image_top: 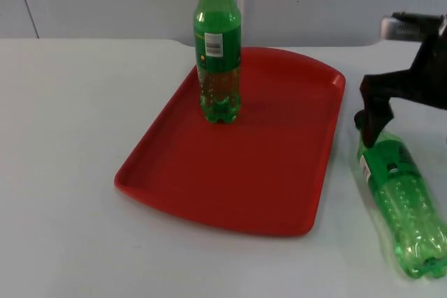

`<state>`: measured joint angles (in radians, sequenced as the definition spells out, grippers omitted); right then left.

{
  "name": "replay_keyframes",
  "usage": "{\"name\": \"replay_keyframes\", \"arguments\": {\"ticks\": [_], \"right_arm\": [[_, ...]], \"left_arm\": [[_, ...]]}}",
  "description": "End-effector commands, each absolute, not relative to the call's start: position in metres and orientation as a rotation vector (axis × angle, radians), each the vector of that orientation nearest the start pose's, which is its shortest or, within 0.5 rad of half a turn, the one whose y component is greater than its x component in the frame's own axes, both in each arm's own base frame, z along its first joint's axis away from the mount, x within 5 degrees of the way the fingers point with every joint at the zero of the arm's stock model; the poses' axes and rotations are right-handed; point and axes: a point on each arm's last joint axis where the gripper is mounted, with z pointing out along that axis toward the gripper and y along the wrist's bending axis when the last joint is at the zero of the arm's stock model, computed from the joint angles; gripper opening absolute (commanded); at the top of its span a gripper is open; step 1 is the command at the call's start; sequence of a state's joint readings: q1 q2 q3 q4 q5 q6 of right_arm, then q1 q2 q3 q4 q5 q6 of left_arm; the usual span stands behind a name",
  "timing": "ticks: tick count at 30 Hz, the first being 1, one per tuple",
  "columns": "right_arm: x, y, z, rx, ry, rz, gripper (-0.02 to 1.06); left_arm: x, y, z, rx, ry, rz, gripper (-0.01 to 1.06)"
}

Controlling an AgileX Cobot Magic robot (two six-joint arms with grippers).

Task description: Place the bottle upright on the tray.

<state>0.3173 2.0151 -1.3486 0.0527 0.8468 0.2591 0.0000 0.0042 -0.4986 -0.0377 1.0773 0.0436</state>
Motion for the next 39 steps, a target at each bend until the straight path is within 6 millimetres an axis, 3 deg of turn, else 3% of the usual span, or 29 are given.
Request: {"name": "replay_keyframes", "arguments": {"ticks": [1, 10, 22, 39], "right_arm": [[0.371, 0.133, 0.143, -0.073, 2.998, 0.121, 1.05], [0.376, 0.137, 0.107, -0.101, 3.013, 0.056, 1.05], [0.381, 0.138, 0.083, -0.063, 2.976, 0.066, 0.97], [0.373, 0.142, 0.081, 0.056, 3.06, 0.101, 0.87]], "left_arm": [[-0.005, -0.003, 0.275, 0.051, 2.063, -0.021, 1.04], [-0.005, -0.003, 0.275, 0.051, 2.063, -0.017, 1.04], [-0.005, -0.003, 0.275, 0.051, 2.063, -0.017, 1.04], [-0.005, -0.003, 0.275, 0.051, 2.063, -0.017, 1.04]]}}
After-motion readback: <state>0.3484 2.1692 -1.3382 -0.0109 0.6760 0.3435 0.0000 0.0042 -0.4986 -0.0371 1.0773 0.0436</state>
